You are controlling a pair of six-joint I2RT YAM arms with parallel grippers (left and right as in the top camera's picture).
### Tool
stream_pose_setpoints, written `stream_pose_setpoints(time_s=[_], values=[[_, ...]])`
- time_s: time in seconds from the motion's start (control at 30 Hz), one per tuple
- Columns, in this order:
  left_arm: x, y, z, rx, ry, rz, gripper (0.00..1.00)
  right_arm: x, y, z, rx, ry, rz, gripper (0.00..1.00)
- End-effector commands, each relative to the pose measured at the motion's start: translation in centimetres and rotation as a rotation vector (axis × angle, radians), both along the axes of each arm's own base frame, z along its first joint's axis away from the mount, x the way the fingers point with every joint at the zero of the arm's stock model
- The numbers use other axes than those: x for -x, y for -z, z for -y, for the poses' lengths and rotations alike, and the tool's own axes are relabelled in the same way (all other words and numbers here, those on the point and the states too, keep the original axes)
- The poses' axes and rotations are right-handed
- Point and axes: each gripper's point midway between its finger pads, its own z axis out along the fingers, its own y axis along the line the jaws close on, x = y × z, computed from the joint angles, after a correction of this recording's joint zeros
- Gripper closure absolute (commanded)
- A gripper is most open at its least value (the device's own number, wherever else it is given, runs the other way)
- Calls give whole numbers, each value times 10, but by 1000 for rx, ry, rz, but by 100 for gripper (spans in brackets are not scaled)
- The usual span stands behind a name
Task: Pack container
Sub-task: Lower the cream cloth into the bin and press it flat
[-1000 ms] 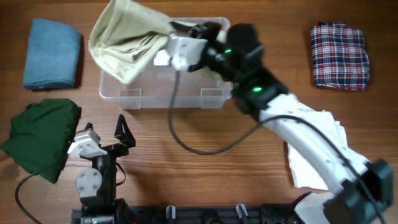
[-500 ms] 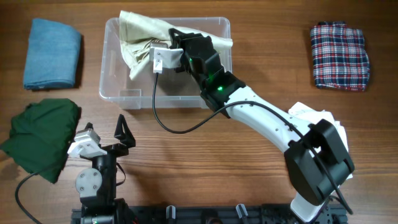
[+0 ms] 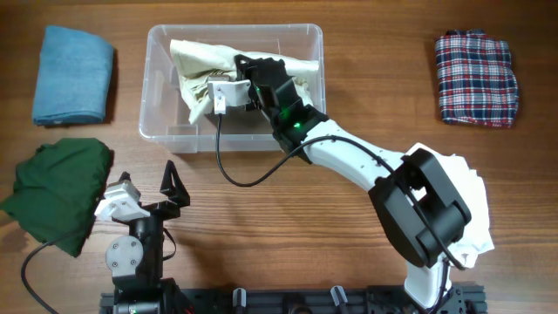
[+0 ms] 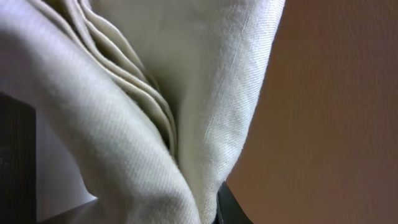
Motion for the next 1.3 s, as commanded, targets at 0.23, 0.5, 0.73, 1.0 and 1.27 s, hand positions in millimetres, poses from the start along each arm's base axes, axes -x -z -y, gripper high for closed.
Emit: stream_pose_setpoints(time_s=[0.23, 0.5, 0.73, 1.0, 1.27], values=[[0, 1, -1, -17, -4, 2, 0, 6, -17, -24, -63, -112, 53, 96], [0, 1, -1, -17, -4, 2, 0, 12, -2, -36, -66, -165, 34, 96], [0, 1, -1, -17, -4, 2, 0, 7, 23, -43, -41, -177, 53, 96], [0, 1, -1, -17, -4, 2, 0, 1, 19, -37, -62, -107, 63, 11], [0, 1, -1, -17, -4, 2, 0, 12, -38, -36, -270, -8, 32, 0]])
